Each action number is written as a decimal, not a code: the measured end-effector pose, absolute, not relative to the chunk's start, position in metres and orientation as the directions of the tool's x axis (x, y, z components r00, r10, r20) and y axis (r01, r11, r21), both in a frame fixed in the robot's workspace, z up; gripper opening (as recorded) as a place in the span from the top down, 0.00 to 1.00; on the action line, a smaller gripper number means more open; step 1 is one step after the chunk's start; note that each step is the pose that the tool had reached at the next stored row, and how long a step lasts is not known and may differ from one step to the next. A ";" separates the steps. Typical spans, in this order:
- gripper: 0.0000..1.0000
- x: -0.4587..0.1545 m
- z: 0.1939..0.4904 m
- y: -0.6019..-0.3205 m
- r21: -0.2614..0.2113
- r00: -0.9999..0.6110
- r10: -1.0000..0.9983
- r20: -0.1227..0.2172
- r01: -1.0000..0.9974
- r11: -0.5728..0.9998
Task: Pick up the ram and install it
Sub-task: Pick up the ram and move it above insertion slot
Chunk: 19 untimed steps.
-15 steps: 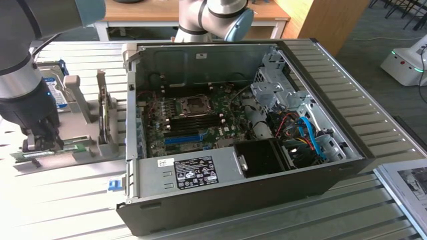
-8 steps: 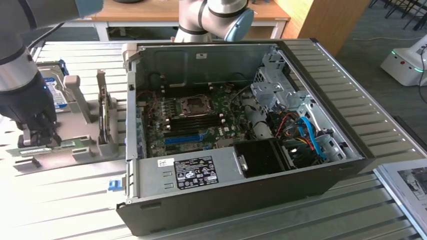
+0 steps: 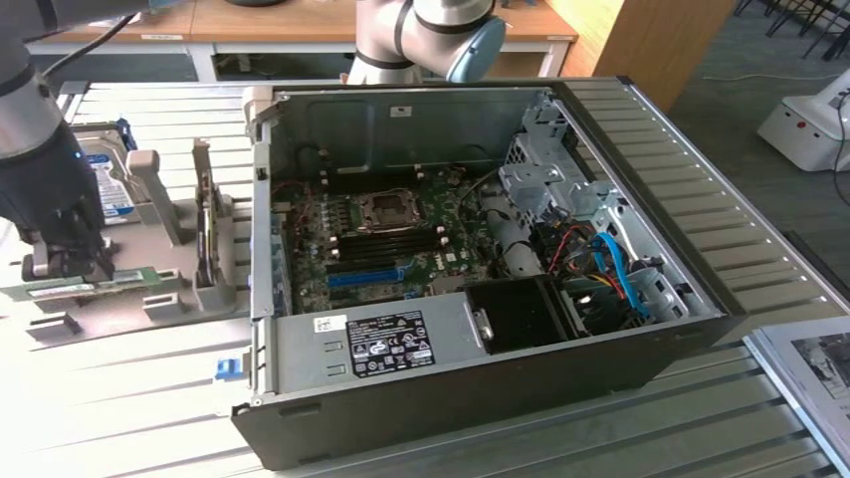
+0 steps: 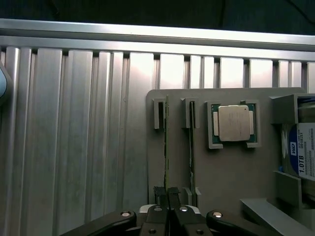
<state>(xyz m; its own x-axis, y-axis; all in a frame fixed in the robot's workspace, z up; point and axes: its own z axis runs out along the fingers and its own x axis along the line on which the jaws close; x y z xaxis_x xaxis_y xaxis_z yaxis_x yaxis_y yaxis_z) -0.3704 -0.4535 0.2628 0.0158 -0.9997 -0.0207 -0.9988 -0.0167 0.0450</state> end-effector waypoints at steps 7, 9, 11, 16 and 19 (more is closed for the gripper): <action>0.89 -0.370 0.282 -0.454 0.045 0.016 -1.000 -0.021 -0.999 -0.017; 0.89 -0.370 0.288 -0.453 0.045 0.016 -1.000 -0.021 -0.999 -0.017; 0.89 -0.370 0.294 -0.453 0.045 0.016 -1.000 -0.021 -0.999 -0.017; 0.89 -0.370 0.308 -0.453 0.045 0.016 -1.000 -0.021 -0.999 -0.017; 0.89 -0.370 0.316 -0.453 0.045 0.016 -1.000 -0.021 -0.999 -0.017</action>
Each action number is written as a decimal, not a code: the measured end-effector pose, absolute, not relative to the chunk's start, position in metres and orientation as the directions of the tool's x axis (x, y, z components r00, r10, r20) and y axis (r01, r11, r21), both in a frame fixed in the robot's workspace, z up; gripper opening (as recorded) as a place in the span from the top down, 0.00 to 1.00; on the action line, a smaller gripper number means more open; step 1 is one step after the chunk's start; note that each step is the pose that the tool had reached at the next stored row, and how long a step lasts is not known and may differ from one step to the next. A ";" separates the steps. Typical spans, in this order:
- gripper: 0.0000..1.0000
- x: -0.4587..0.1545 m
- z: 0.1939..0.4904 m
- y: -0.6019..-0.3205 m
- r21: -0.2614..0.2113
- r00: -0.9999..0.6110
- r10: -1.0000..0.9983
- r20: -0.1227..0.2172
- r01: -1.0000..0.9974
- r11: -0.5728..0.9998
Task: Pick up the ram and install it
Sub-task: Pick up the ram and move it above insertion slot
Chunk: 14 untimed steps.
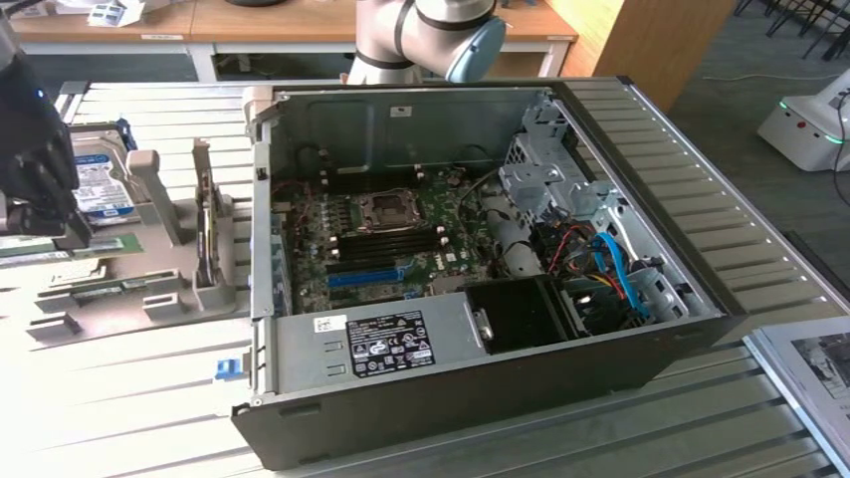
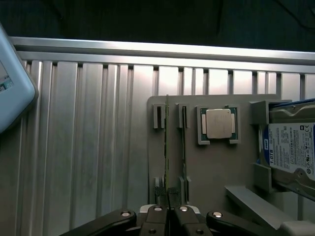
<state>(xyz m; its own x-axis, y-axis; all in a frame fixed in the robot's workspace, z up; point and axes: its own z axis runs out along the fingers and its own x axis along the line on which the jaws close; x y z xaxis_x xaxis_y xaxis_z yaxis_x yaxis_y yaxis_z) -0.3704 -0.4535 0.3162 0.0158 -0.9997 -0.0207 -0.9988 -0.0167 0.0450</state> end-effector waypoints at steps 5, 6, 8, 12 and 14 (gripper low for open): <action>0.89 -0.370 0.330 -0.453 0.045 0.016 -1.000 -0.021 -0.999 -0.017; 0.89 -0.370 0.333 -0.453 0.045 0.016 -1.000 -0.021 -0.999 -0.017; 0.89 -0.370 0.338 -0.454 0.045 0.016 -1.000 -0.021 -0.999 -0.017; 0.89 -0.370 0.349 -0.453 0.045 0.016 -1.000 -0.021 -0.999 -0.017; 0.89 -0.370 0.354 -0.453 0.045 0.016 -1.000 -0.021 -0.999 -0.017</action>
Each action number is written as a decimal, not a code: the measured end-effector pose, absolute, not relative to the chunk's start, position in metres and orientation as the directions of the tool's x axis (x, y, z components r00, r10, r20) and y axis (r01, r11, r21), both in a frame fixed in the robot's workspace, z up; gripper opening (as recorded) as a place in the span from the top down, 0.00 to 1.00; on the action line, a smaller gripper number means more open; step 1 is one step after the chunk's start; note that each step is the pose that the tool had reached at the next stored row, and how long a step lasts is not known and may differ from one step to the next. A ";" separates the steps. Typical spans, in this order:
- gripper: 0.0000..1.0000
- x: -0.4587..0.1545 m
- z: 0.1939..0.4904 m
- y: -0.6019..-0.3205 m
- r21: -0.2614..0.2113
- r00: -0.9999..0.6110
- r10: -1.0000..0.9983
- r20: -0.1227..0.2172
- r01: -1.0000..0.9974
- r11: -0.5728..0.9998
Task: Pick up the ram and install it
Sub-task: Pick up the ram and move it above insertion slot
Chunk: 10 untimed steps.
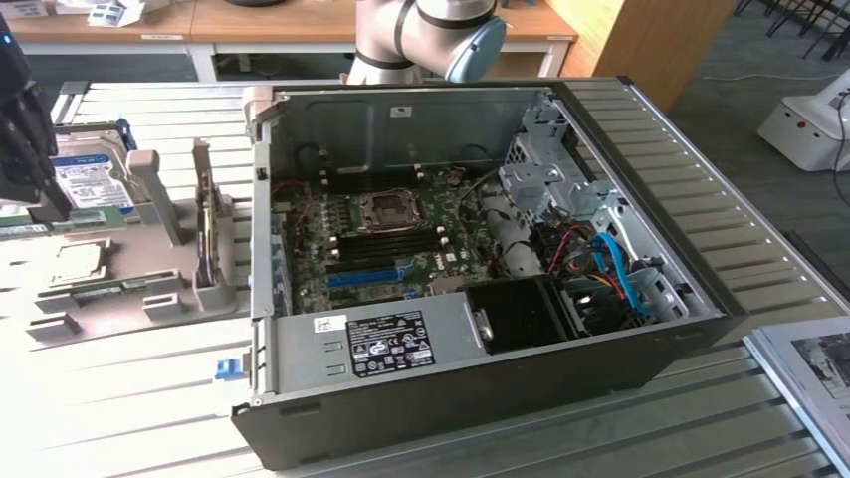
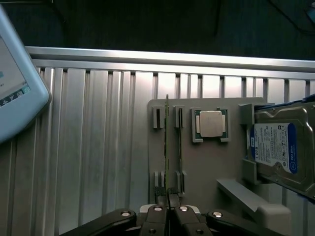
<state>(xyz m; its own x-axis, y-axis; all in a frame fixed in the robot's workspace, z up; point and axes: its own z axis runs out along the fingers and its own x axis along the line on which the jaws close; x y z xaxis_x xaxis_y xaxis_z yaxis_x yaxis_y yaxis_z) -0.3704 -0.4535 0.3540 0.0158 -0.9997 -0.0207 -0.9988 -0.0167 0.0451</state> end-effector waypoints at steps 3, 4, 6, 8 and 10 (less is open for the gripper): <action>0.89 -0.370 0.361 -0.454 0.045 0.016 -1.000 -0.021 -0.999 -0.017; 0.89 -0.370 0.363 -0.453 0.045 0.016 -1.000 -0.021 -0.999 -0.017; 0.89 -0.370 0.368 -0.453 0.045 0.016 -1.000 -0.021 -0.999 -0.017; 0.89 -0.370 0.372 -0.454 0.045 0.016 -1.000 -0.021 -0.999 -0.017; 0.89 -0.370 0.375 -0.454 0.045 0.016 -1.000 -0.021 -0.999 -0.017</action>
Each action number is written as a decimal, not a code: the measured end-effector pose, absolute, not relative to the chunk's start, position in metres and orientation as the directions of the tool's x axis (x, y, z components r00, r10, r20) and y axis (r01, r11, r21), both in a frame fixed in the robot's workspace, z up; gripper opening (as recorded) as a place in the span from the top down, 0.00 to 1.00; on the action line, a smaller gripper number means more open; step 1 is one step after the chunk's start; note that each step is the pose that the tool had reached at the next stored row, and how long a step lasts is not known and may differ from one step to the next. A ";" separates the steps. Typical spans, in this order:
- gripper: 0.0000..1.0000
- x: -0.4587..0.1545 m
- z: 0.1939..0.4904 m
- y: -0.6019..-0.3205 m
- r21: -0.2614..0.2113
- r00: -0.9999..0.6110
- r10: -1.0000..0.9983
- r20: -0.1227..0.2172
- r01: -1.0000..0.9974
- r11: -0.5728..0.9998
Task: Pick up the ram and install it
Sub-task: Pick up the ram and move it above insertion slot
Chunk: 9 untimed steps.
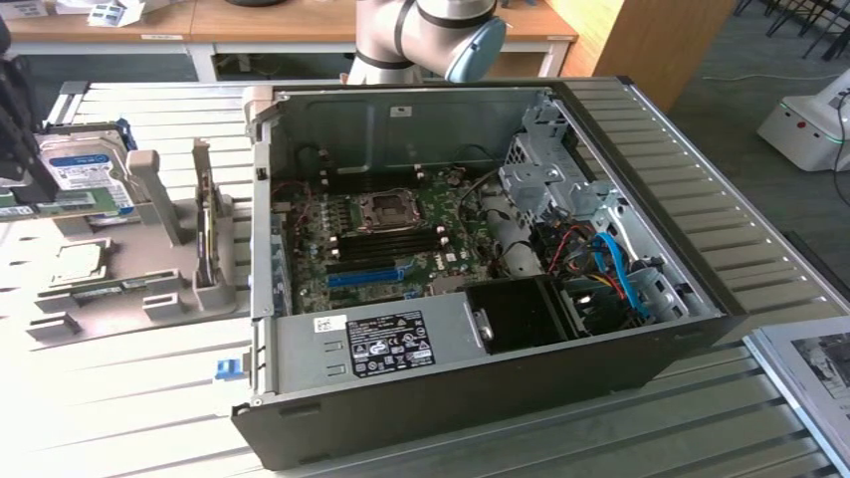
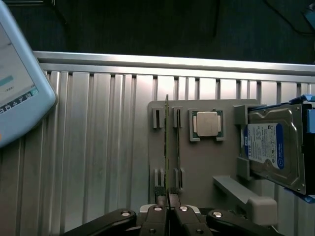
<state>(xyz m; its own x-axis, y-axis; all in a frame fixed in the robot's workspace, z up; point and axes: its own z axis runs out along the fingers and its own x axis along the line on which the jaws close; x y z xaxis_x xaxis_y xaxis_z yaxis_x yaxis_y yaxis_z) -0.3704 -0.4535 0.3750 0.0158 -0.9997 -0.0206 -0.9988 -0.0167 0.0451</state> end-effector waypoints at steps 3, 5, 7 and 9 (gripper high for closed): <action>0.89 -0.370 0.380 -0.453 0.045 0.016 -1.000 -0.021 -0.999 -0.017; 0.89 -0.370 0.382 -0.454 0.045 0.016 -1.000 -0.021 -0.999 -0.017; 0.89 -0.370 0.382 -0.454 0.045 0.016 -1.000 -0.021 -0.999 -0.017; 0.89 -0.370 0.382 -0.453 0.045 0.016 -1.000 -0.021 -0.999 -0.017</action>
<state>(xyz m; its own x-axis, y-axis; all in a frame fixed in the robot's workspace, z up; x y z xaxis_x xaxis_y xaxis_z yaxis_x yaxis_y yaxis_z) -0.3704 -0.4535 0.3817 0.0157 -0.9997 -0.0208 -0.9989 -0.0167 0.0449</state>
